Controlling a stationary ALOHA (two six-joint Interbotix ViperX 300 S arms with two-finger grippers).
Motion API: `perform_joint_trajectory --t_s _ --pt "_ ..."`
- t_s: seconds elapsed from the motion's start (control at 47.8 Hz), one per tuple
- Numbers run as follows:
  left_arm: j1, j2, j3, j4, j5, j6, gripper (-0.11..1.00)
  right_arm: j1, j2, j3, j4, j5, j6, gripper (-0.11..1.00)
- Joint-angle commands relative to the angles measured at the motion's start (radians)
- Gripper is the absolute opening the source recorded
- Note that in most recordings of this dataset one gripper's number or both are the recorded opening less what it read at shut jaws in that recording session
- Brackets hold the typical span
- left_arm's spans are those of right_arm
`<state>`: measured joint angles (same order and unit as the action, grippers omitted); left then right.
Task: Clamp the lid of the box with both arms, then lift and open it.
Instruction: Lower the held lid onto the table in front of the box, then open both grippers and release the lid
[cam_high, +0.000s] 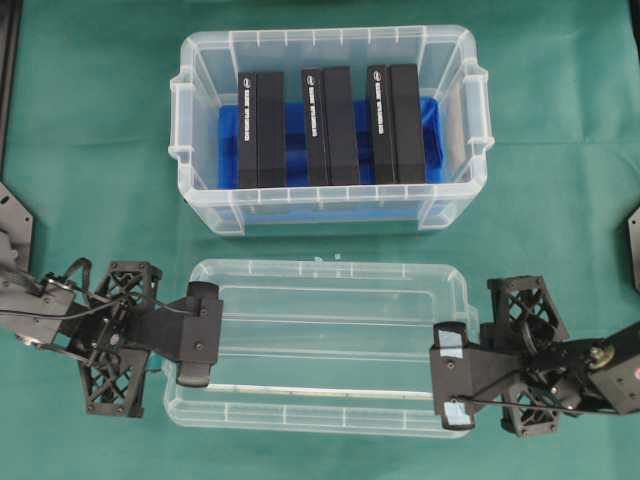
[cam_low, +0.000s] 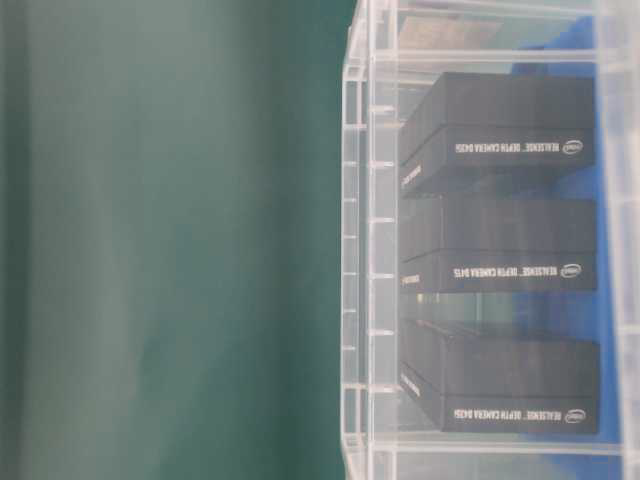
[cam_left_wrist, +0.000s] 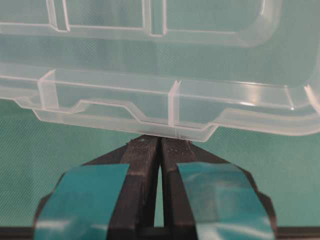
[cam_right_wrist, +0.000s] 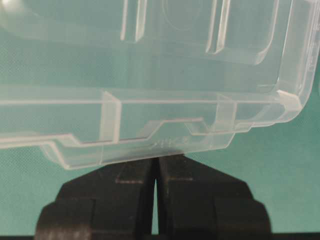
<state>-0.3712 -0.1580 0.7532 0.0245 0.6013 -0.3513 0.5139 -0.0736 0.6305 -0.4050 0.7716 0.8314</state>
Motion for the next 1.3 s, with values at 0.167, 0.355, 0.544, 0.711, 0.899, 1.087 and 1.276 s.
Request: perform_joint_trajectory --t_s 0.167,0.355,0.544,0.711,0.899,1.087,1.276 --pt "0.02 0.04 -0.003 0.011 -0.181 -0.021 0.01 -0.021 0.044 -0.005 -0.041 -0.167 0.002 0.0" --pt "0.021 0.049 0.015 0.008 -0.215 -0.021 0.01 -0.029 0.066 0.008 -0.04 -0.224 0.002 0.0" --pt "0.02 0.051 0.014 0.006 -0.215 -0.021 0.01 -0.029 0.064 0.008 -0.04 -0.225 0.002 0.0" --pt "0.021 0.051 0.014 0.003 -0.215 -0.021 0.01 -0.029 0.064 0.008 -0.038 -0.224 0.002 0.0" --pt "0.012 0.038 0.035 -0.003 -0.216 -0.021 0.01 -0.015 0.044 0.037 -0.028 -0.222 0.002 0.0" --pt "-0.014 0.008 0.084 -0.003 -0.239 -0.023 0.01 0.015 0.008 0.084 -0.018 -0.221 0.003 0.0" --pt "-0.04 -0.038 0.146 -0.009 -0.244 -0.043 0.01 0.038 -0.037 0.141 -0.015 -0.219 0.018 0.0"
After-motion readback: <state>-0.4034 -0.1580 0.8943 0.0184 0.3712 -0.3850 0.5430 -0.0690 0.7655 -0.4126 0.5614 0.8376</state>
